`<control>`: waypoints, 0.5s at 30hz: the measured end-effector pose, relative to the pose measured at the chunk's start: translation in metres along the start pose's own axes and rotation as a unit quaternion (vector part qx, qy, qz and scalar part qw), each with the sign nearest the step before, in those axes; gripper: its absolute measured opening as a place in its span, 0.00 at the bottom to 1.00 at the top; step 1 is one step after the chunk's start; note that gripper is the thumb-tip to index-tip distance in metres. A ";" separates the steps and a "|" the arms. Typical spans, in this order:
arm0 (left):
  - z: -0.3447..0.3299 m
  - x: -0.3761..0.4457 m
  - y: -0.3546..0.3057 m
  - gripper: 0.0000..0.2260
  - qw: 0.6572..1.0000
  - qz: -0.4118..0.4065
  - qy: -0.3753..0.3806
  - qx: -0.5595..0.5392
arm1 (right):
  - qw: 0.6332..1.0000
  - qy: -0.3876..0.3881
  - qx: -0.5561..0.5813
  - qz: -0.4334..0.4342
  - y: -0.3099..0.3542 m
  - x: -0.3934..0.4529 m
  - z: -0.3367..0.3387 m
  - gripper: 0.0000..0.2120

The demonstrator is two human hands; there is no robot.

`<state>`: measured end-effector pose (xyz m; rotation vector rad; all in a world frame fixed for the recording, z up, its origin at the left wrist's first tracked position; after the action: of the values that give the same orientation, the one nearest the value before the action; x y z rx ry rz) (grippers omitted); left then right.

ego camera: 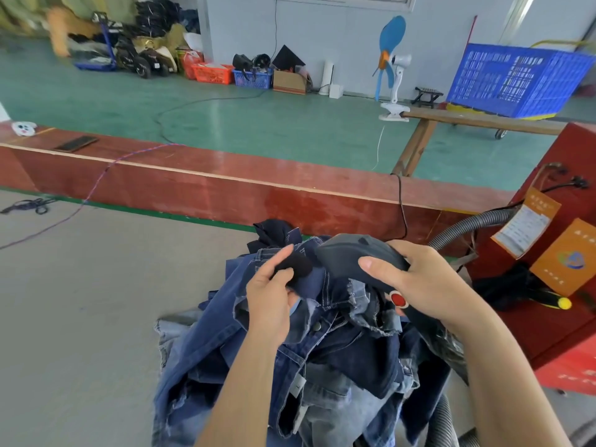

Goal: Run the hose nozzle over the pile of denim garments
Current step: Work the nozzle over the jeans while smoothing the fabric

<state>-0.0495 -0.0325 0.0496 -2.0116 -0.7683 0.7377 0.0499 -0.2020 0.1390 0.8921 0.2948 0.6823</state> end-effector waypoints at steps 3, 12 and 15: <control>-0.005 0.000 0.002 0.13 1.000 0.027 0.010 -0.006 | 0.999 0.030 0.024 0.009 0.001 -0.001 0.001 0.21; -0.010 -0.003 0.010 0.11 0.999 0.023 0.011 0.024 | 0.997 0.059 -0.039 0.006 0.000 -0.001 -0.005 0.19; -0.015 -0.006 0.010 0.11 0.998 0.019 0.042 0.033 | 0.993 0.047 -0.111 -0.012 -0.002 0.001 -0.013 0.17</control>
<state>-0.0403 -0.0486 0.0496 -1.9895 -0.6510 0.6865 0.0451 -0.1938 0.1298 0.6449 0.3075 0.7207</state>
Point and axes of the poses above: each hand's wrist, its own x-axis towards the middle knuckle, its own z-axis out of the back of the hand, y = z × x, the point moved 2 cm from there along x, towards the middle knuckle, and after that the axes turned 4 degrees about x, right-handed, at the moved point
